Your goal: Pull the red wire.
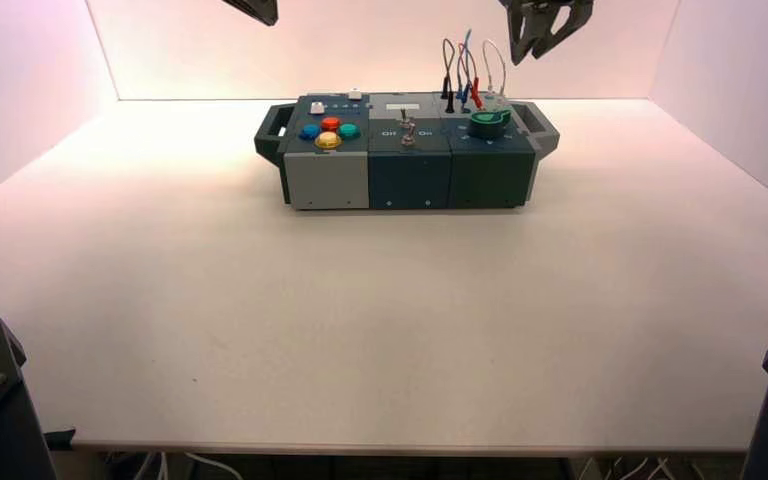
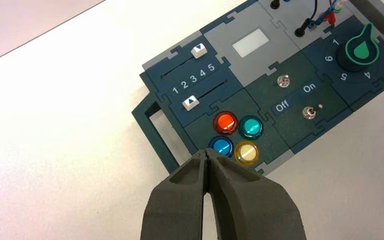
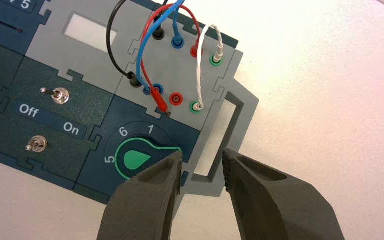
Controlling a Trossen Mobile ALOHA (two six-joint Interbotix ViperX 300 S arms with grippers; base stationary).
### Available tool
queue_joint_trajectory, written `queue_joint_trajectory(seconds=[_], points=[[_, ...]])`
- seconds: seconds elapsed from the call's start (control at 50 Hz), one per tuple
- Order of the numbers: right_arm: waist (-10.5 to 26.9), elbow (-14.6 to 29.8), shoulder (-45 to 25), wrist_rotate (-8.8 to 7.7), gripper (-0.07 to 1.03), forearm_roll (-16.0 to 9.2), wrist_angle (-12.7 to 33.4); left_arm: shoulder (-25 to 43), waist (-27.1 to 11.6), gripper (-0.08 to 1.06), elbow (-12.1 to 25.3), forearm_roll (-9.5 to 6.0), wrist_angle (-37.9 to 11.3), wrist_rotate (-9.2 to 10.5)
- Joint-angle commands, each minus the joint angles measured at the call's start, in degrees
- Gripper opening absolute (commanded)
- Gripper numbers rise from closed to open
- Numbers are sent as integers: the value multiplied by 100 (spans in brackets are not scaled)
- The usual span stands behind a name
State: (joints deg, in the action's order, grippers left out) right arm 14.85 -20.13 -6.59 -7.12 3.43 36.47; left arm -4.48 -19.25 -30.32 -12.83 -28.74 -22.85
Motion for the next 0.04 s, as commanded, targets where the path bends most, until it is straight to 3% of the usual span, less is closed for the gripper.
queue_joint_trajectory(seconds=[0.02, 0.04], points=[[-26, 35, 264, 9, 44, 9, -18, 9, 26, -3, 88, -9, 53, 9], [-26, 35, 264, 9, 44, 9, -18, 9, 26, -3, 88, -9, 53, 9]])
